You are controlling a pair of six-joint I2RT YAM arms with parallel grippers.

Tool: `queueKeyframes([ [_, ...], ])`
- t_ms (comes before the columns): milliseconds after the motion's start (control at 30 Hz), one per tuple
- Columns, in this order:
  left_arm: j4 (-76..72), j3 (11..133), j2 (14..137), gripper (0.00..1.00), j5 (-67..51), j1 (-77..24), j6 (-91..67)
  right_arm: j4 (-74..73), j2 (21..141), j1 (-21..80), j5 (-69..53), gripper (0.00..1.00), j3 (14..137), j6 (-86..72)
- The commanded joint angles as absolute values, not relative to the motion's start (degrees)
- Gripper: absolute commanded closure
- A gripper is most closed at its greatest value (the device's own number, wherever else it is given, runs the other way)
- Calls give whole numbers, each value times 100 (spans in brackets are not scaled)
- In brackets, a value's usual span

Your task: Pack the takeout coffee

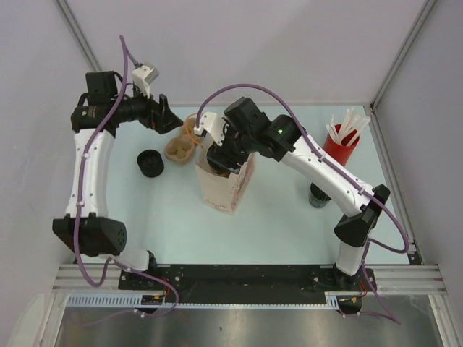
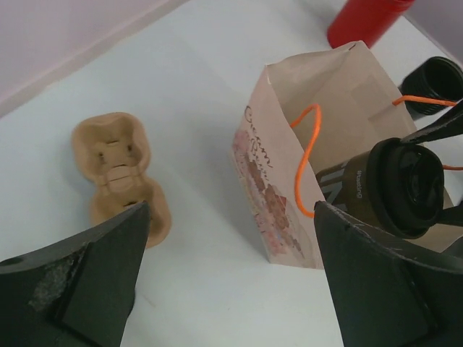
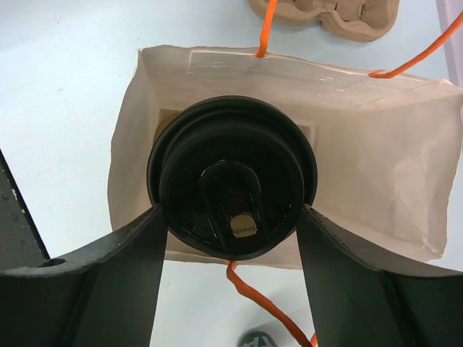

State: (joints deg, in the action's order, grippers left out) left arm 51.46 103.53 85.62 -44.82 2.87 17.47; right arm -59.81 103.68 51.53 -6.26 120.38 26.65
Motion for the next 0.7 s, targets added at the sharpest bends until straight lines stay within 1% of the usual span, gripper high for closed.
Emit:
queueKeyframes([
  [0,5054,10714,8955,0,-5493,194,1450,-5968,10055,5186,-501,61,12085,2707],
  [100,4870,10714,9122,1,-5835,167,1354,-5977,10081,5194,-492,61,12138,2698],
  [133,4834,10740,9167,3,-5879,123,1301,-5994,10081,5186,-492,61,12172,2690],
  [267,4825,10811,9246,15,-6020,53,1257,-6021,10064,5186,-466,61,12191,2698],
  [300,4816,10811,9255,20,-6081,53,1274,-6021,10037,5186,-448,61,12190,2707],
  [367,4808,10758,9237,25,-6134,-149,1318,-6029,9993,5186,-422,61,12164,2716],
  [400,4825,10740,9237,31,-6161,-193,1336,-6021,9967,5177,-422,61,12164,2725],
  [467,4860,10723,9237,38,-6118,-307,1415,-6029,9906,5151,-404,60,12164,2733],
  [567,4966,10731,9272,54,-5916,-492,1520,-6029,9835,5115,-404,60,12173,2733],
  [600,4975,10740,9281,68,-5872,-518,1529,-6012,9818,5098,-404,60,12173,2742],
  [667,5010,10793,9307,81,-5766,-580,1521,-6021,9765,5080,-404,60,12164,2760],
])
